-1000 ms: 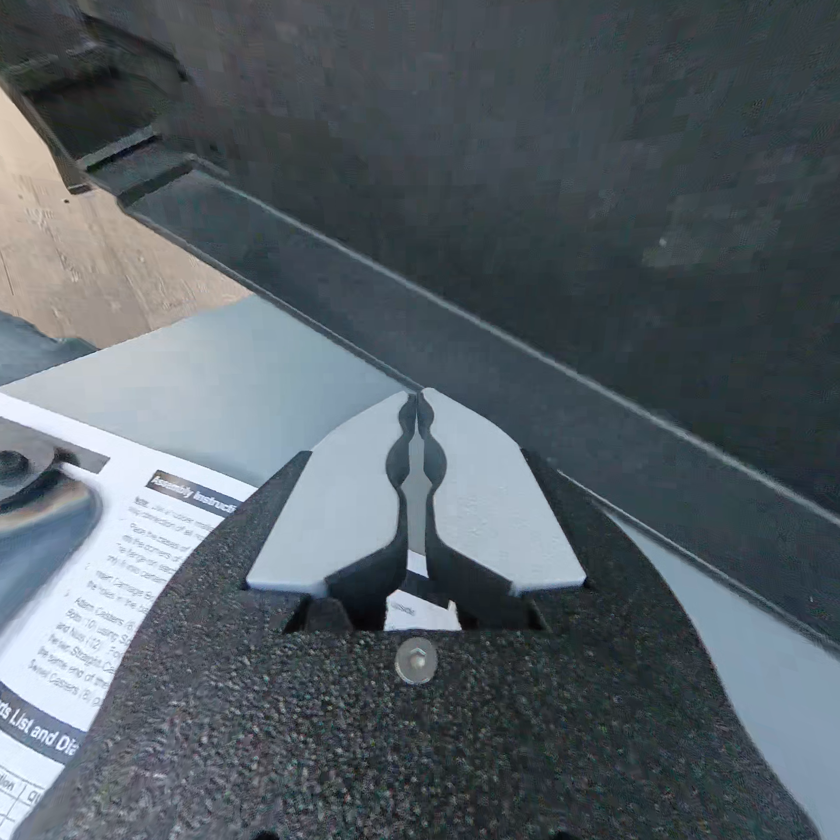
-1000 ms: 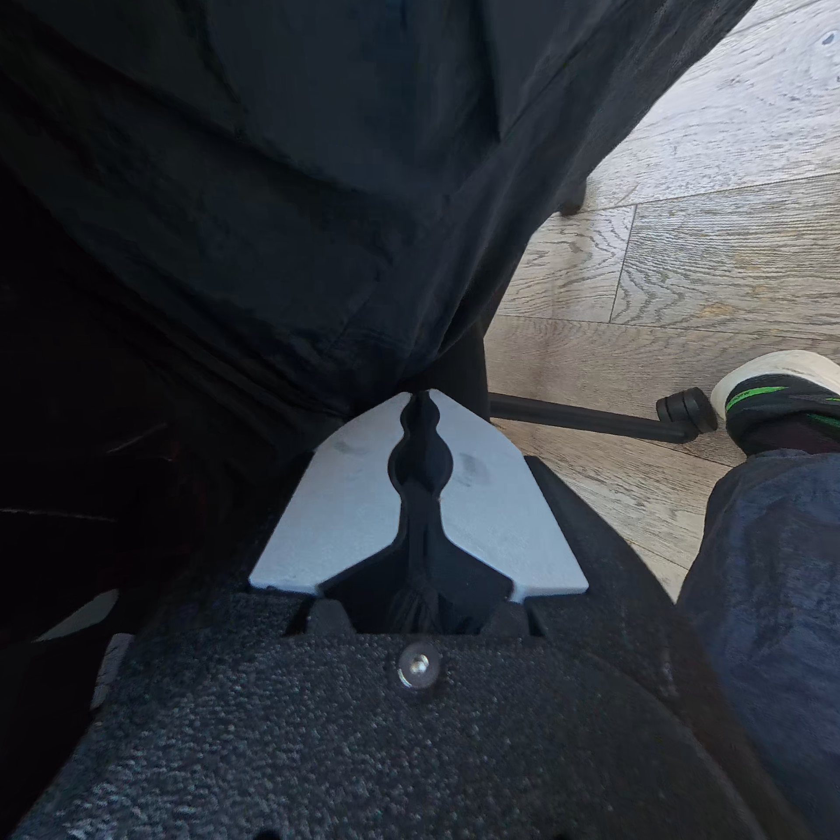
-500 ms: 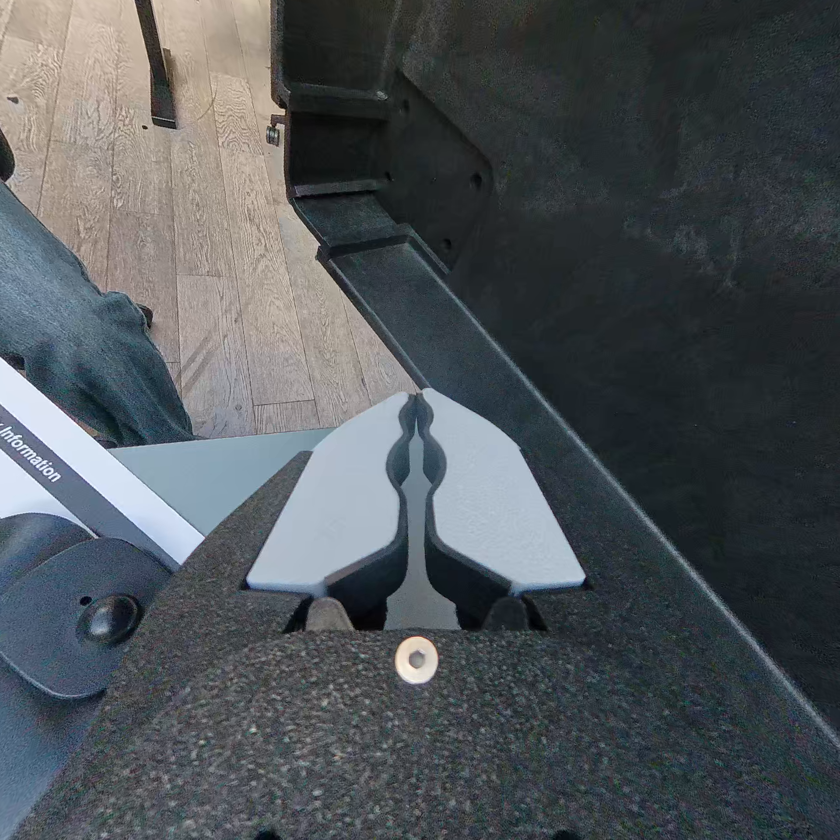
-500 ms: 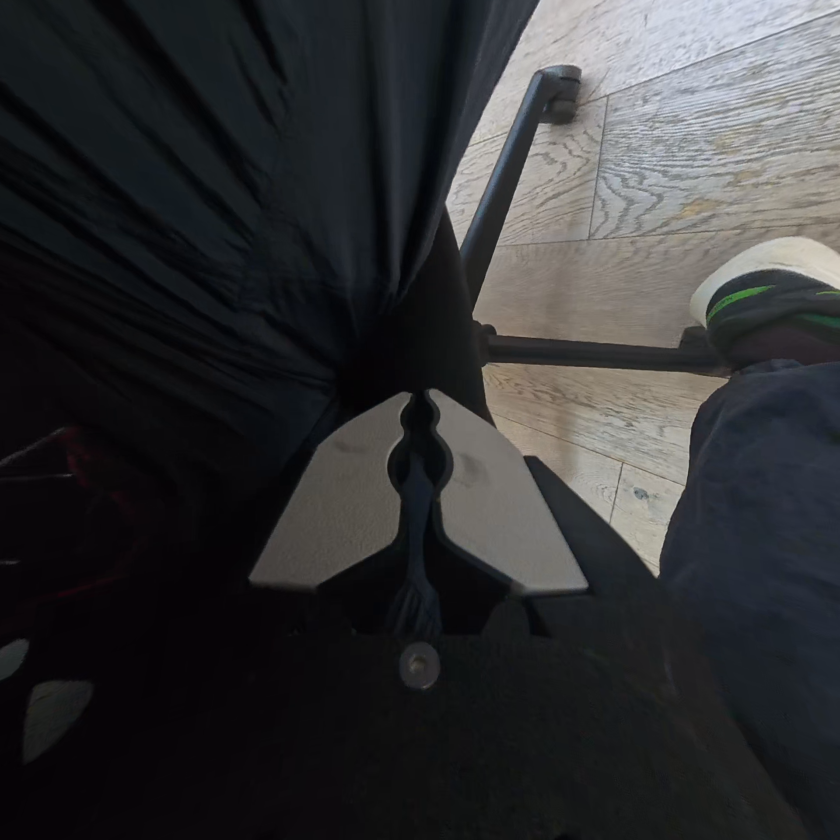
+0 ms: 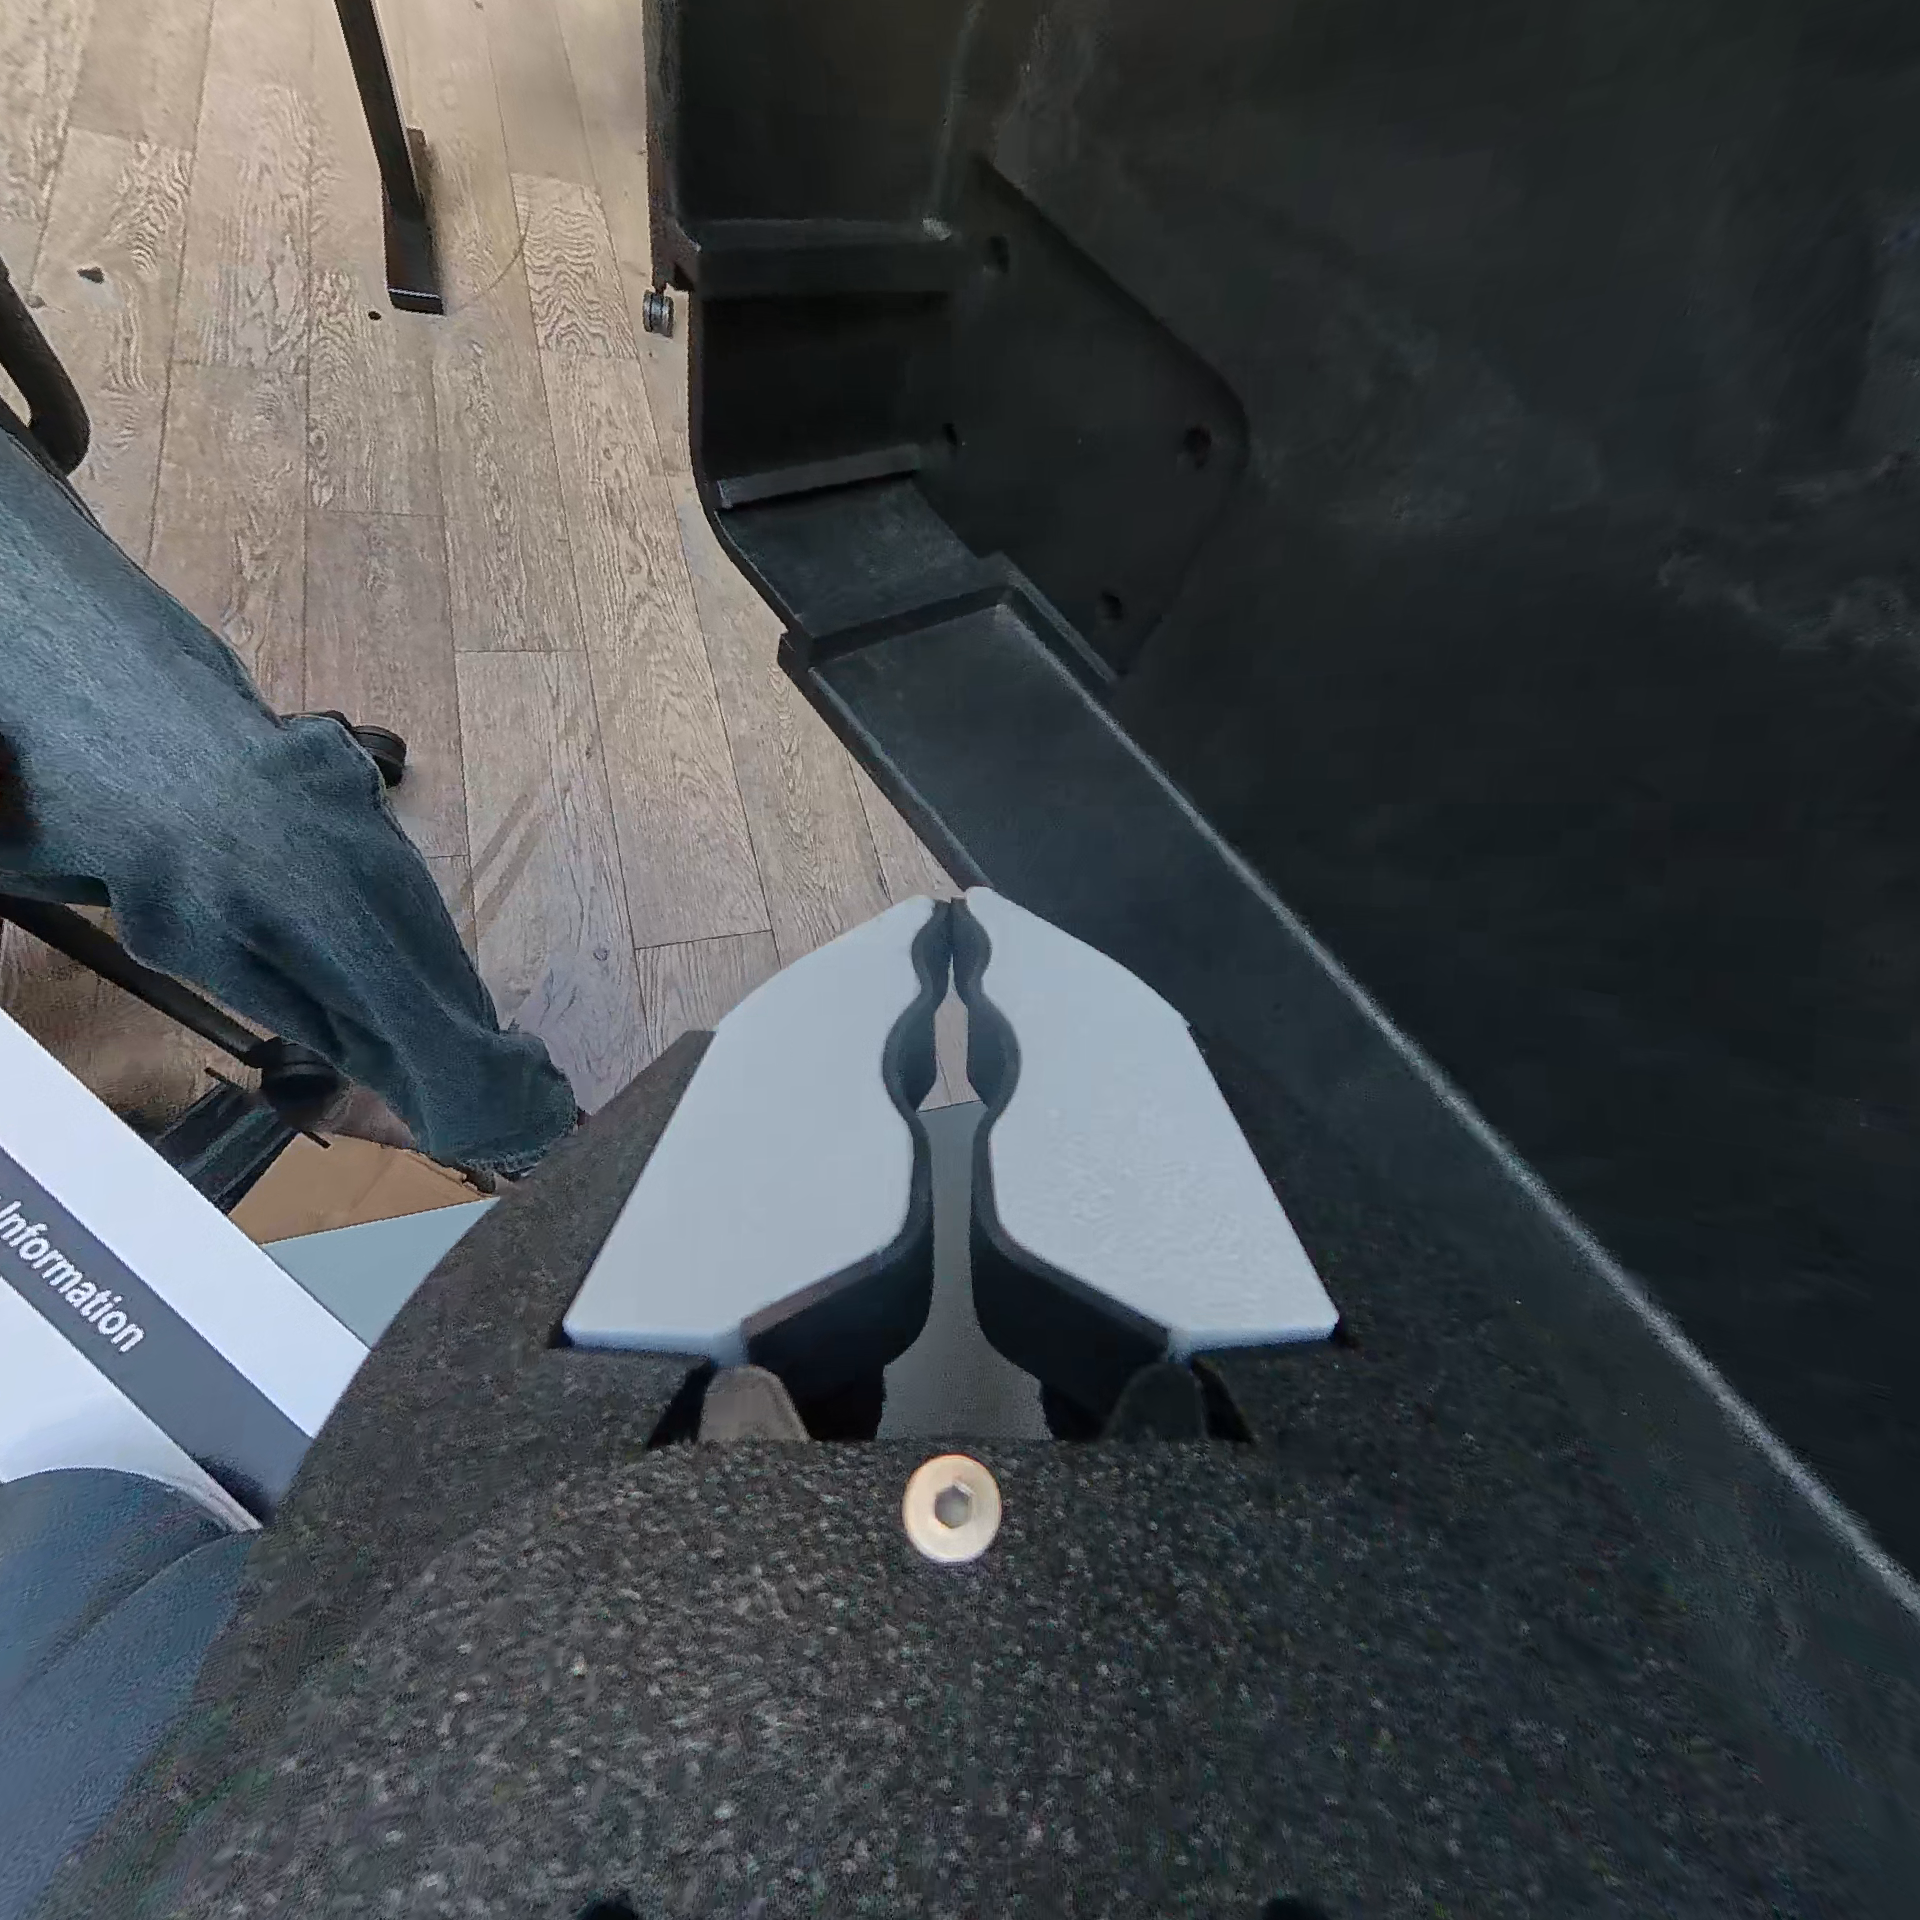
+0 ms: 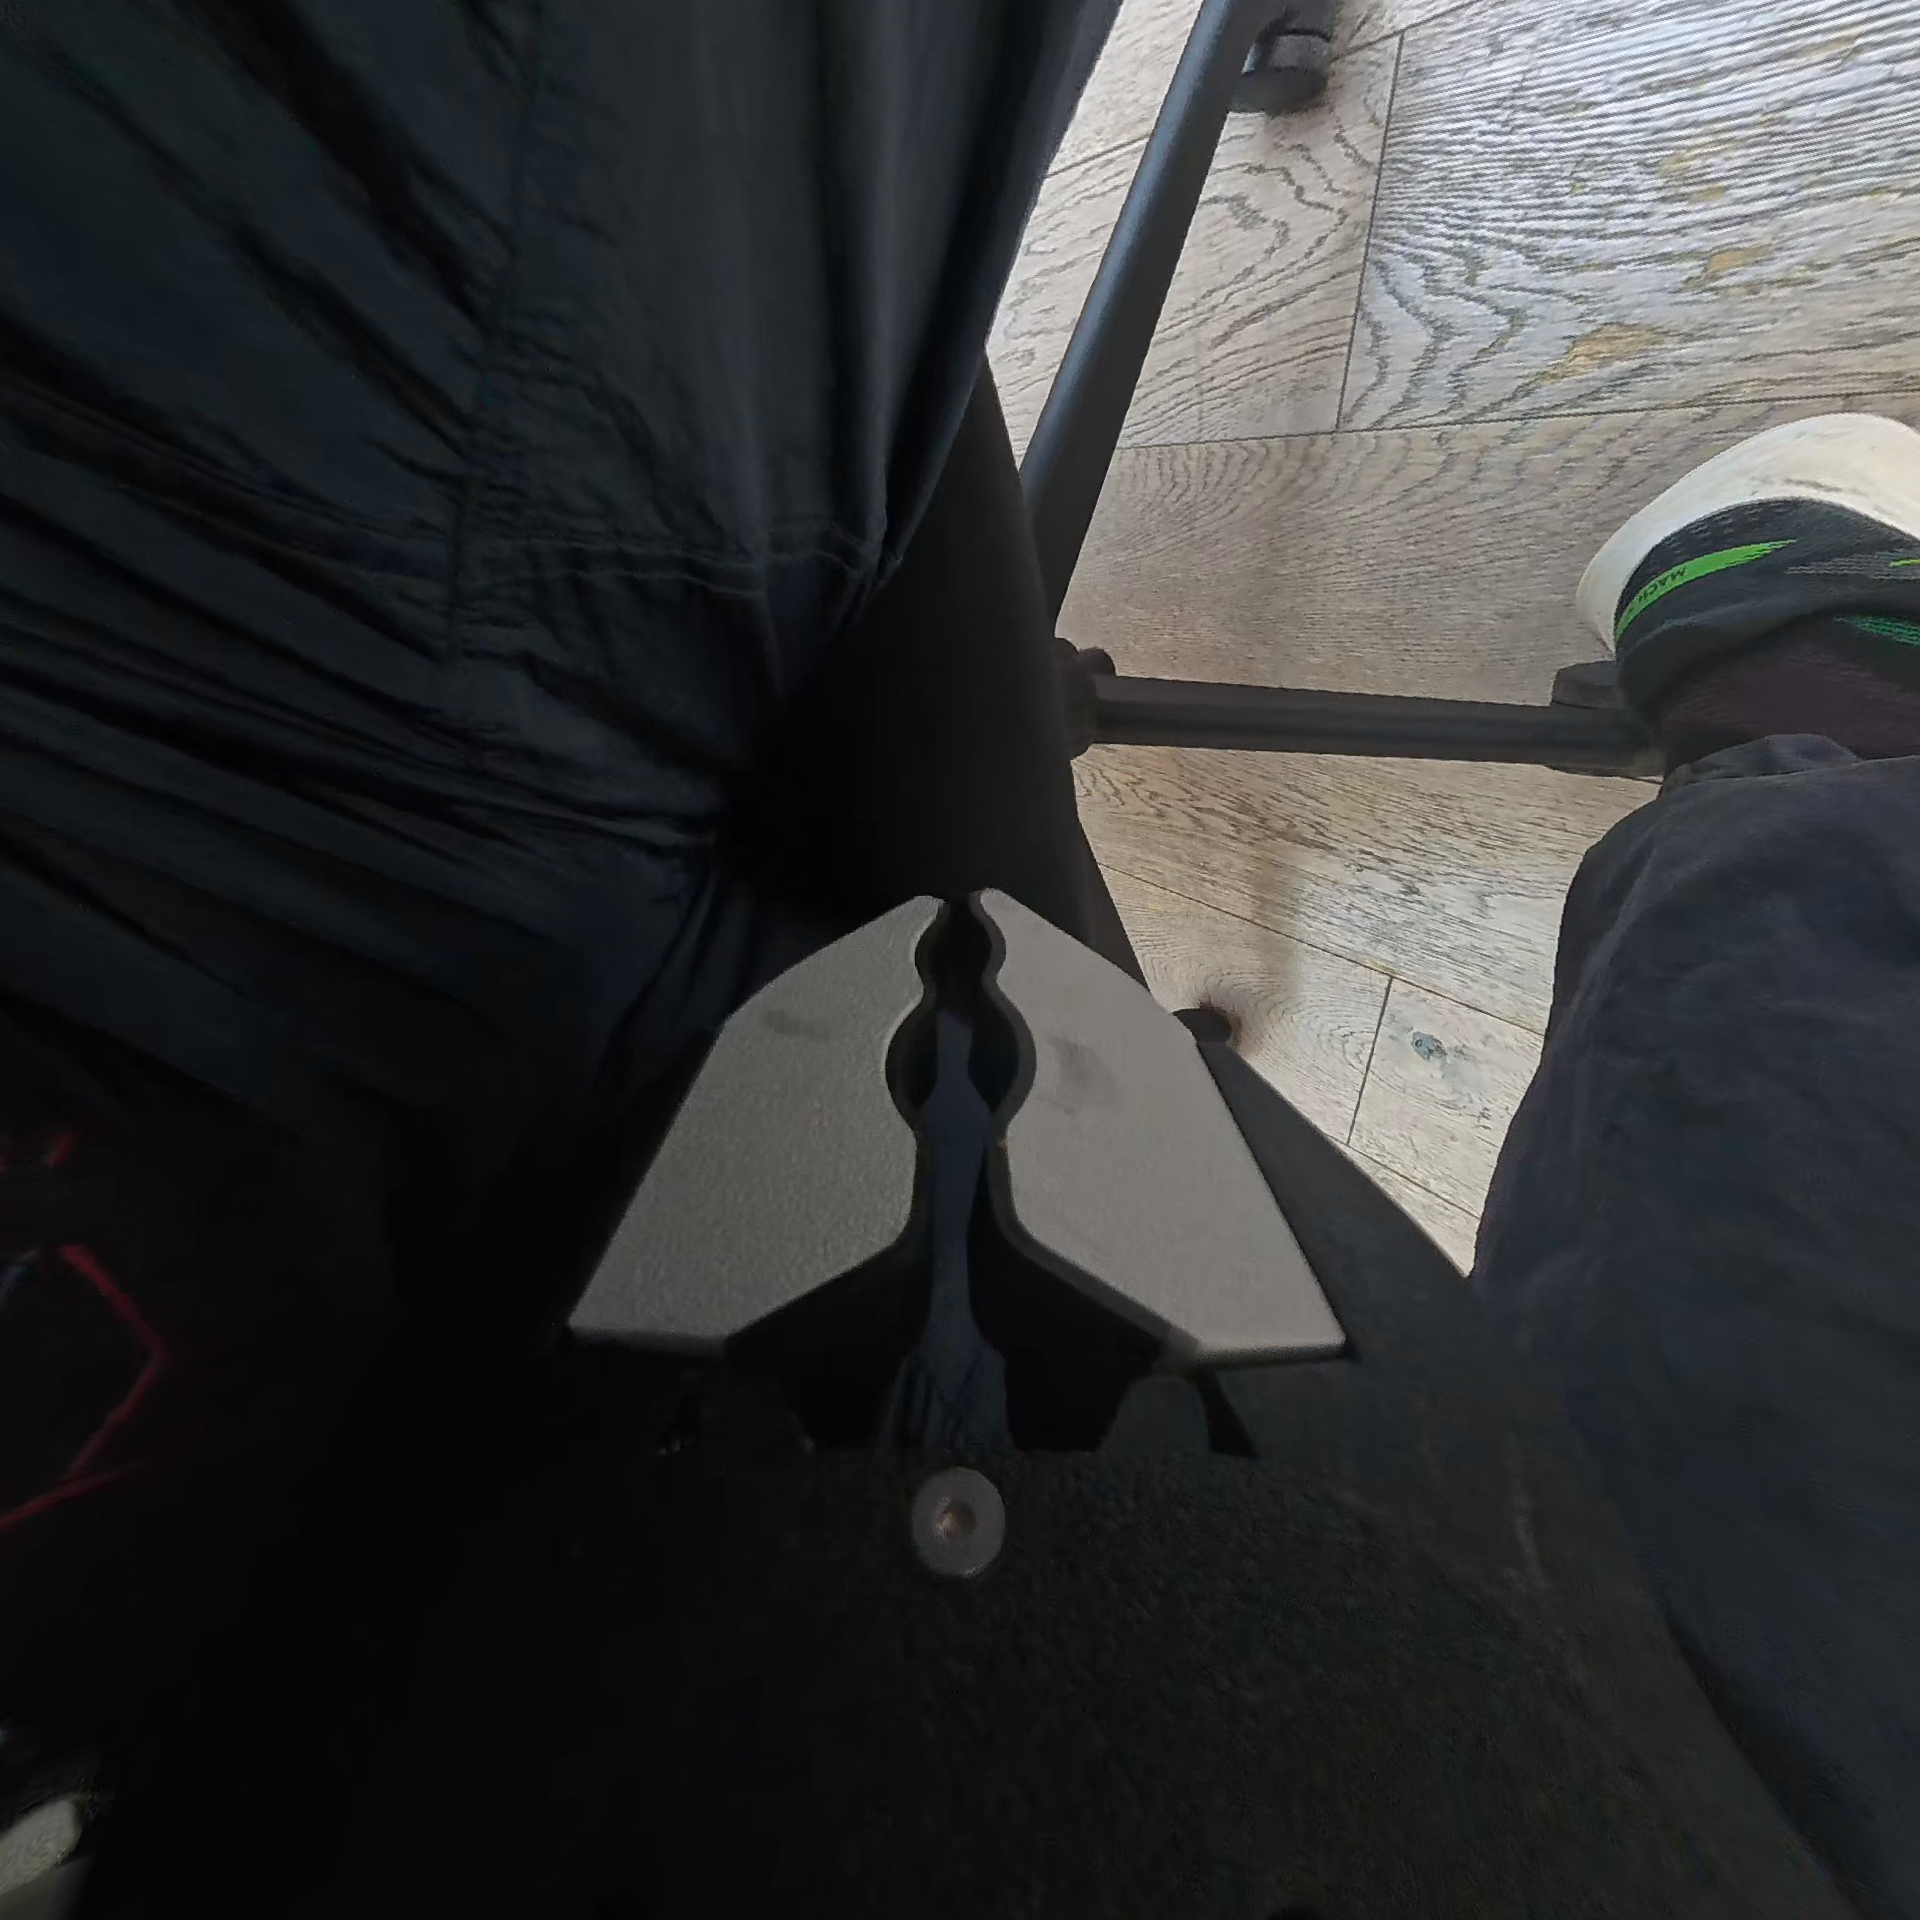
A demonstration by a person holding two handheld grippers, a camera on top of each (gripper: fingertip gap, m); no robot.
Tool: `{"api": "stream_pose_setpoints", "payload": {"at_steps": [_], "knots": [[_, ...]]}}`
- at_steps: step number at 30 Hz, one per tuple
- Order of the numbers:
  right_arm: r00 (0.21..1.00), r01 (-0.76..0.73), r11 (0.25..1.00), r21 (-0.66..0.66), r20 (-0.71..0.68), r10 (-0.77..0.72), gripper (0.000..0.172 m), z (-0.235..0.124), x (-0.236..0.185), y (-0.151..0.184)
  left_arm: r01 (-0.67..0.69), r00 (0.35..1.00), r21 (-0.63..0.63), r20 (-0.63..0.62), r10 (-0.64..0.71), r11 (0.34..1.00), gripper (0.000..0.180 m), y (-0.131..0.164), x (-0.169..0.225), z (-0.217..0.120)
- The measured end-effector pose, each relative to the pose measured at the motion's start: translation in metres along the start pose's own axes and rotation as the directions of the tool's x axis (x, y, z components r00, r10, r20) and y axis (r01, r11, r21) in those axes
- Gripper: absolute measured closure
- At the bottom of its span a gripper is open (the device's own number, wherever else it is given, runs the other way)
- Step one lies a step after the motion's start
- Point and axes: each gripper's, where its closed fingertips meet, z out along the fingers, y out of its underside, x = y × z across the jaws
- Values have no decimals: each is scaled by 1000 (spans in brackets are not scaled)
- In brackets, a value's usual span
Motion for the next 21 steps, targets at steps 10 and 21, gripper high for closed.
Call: {"api": "stream_pose_setpoints", "payload": {"at_steps": [10, 21], "knots": [[1000, 5, 1000, 7, -1, -5, 172, -2, 0, 0, -97, 995, -35, 7, 97, 995, 180, 10, 14, -1], [999, 17, 1000, 6, -46, -17, 172, -1, 3, -1, -307, 945, -167, -174, 278, 937, 174, 36, 99, -77]]}}
